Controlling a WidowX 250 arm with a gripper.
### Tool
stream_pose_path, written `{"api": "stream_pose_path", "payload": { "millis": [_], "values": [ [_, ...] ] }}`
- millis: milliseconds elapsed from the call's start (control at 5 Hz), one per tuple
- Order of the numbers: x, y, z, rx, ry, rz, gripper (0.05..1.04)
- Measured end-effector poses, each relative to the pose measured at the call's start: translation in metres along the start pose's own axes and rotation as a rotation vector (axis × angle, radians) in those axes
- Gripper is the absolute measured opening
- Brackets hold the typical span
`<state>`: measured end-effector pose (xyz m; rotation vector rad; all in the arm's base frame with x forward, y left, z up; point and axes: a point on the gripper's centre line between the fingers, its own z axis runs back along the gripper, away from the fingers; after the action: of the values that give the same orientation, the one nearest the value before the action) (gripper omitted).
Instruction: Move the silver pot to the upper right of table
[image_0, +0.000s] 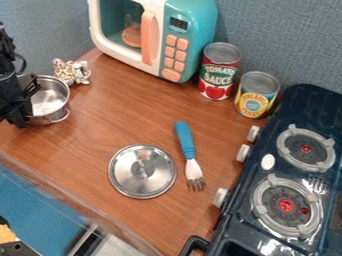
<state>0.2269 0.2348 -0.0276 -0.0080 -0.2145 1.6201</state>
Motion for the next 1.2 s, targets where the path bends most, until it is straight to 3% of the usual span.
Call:
{"api": "stream_pose_path", "payload": {
  "millis": [200,400,600,800,1200],
  "values": [
    [0.0,-0.001,0.0,-0.008,-0.003,0.002,0.074],
    [-0.007,0.001,0.009,-0.002,-0.063,-0.062,0.069],
    [-0.019,-0.002,0.025,-0.008,-0.062,-0.11,0.067],
    [-0.041,-0.027,0.067,-0.109,-0.073,-0.163,0.067],
    [-0.107,-0.084,0.094,-0.244,0.017,-0.215,0.067]
  ]
}}
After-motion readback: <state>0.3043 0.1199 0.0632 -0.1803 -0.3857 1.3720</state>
